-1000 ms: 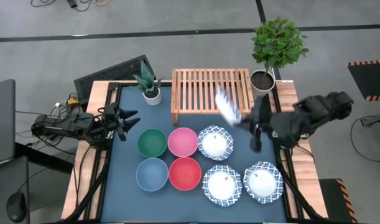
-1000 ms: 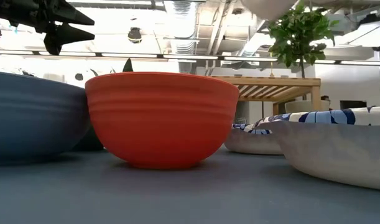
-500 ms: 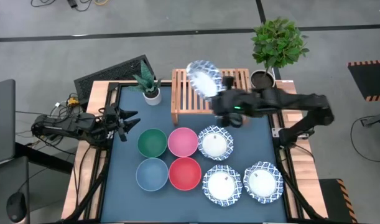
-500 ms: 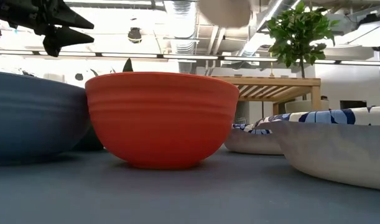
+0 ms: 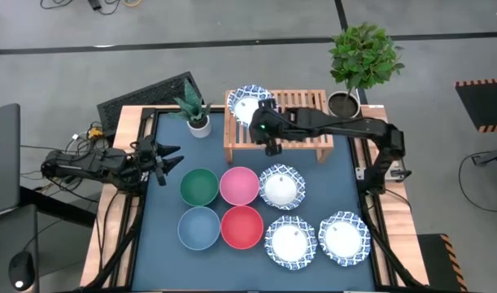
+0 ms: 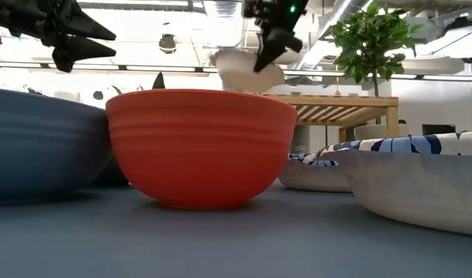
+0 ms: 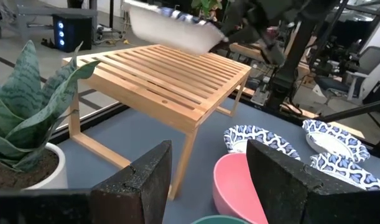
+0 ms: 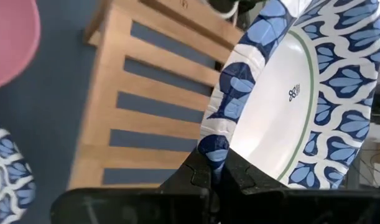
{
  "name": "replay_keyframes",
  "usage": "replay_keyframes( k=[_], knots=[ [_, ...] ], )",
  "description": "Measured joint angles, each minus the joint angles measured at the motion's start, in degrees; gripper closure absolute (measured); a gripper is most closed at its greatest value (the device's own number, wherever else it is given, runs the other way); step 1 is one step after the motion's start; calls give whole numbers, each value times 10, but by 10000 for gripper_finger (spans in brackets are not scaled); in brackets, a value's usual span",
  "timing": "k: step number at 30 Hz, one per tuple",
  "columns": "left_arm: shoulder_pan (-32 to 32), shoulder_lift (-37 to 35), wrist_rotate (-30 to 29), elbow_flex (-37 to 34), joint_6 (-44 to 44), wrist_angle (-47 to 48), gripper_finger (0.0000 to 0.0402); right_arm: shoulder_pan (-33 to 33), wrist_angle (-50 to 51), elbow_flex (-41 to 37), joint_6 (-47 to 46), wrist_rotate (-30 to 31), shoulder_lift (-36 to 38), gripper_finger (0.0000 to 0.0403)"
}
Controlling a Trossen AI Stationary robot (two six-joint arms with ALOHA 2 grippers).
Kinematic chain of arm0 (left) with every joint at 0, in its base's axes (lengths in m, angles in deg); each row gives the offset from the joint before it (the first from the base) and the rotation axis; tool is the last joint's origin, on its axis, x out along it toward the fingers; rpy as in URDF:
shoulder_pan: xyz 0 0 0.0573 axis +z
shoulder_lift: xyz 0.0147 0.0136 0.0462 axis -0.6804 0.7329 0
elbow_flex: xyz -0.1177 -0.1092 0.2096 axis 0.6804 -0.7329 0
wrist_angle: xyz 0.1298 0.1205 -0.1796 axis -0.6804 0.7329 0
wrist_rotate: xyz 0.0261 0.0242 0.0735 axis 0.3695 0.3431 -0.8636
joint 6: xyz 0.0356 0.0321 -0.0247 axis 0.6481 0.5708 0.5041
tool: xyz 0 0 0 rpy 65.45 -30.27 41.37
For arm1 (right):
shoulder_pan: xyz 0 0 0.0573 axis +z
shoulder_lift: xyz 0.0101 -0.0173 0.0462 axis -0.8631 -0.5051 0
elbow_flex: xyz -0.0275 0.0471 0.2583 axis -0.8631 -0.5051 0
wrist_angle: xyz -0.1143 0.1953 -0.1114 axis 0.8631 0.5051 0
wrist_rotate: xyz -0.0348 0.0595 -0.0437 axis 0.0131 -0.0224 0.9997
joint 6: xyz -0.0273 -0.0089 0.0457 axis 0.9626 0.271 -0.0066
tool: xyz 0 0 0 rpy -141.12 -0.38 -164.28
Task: Place and stack bowls onto a shelf
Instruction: Put the white patterned bowl on the shelf
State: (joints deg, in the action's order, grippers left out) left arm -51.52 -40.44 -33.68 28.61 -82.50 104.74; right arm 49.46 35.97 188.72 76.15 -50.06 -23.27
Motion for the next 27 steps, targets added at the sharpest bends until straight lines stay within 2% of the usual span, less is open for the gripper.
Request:
replay_keyframes(
  k=[8, 19, 27],
  knots=[
    [0, 0, -6, 0, -4, 5, 209, -19, -17, 0, 7, -44, -11, 378],
    [0, 0, -17, 0, -8, 7, 209, -20, -21, 0, 3, -46, -11, 377],
    [0, 0, -17, 0, -10, 7, 209, -31, -26, 0, -8, -61, -11, 357]
  ],
)
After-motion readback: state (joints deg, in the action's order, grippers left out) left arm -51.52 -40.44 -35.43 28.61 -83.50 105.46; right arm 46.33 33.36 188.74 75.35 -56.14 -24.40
